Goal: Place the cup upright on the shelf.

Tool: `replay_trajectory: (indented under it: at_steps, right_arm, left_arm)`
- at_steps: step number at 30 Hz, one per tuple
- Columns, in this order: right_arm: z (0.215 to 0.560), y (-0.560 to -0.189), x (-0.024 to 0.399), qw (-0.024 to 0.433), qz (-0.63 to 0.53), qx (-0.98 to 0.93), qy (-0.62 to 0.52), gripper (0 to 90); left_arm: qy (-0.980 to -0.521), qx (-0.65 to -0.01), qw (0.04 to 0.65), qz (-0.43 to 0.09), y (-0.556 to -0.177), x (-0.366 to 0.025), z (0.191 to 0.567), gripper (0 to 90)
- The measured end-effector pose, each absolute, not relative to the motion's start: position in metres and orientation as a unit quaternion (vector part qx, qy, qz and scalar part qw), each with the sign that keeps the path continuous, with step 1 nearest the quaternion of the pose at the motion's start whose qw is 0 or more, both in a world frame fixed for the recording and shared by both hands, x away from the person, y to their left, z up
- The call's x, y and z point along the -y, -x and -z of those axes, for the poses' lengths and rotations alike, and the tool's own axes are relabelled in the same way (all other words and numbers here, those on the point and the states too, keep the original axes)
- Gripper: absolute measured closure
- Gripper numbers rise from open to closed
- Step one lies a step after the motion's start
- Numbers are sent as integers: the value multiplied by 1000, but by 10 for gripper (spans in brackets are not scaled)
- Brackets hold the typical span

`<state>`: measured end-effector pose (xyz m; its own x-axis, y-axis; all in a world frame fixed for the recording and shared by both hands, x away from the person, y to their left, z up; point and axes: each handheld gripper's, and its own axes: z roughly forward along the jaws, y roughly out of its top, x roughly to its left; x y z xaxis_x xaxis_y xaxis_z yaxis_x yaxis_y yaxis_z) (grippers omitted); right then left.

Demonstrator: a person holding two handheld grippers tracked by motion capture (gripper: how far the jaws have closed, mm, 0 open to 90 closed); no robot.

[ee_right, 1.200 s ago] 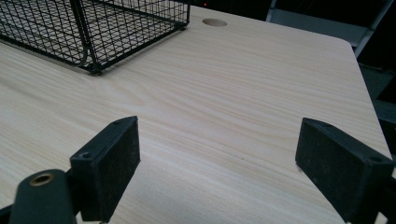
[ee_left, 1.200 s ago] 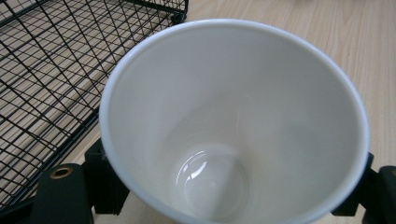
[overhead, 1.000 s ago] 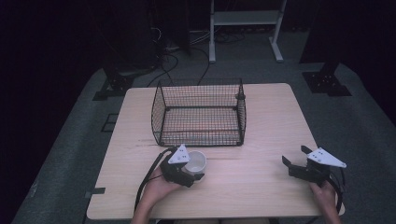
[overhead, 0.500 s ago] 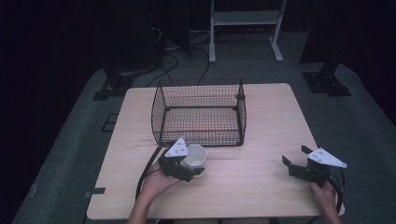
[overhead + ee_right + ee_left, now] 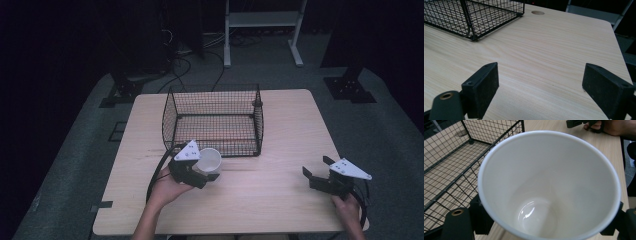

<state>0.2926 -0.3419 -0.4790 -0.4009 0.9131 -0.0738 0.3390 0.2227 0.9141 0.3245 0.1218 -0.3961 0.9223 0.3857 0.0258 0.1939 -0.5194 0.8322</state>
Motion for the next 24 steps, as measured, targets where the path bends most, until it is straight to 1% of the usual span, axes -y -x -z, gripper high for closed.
replay_trajectory:
  at_steps: [14, 24]
  right_arm:
    - [479, -292, 342, 324, -442, -711, -441, 130]
    - [479, -293, 342, 323, -443, -709, -444, 130]
  left_arm:
    - [-863, -162, 467, -103, -336, -122, 372, 205]
    - [-862, -159, 470, -102, -352, -122, 352, 205]
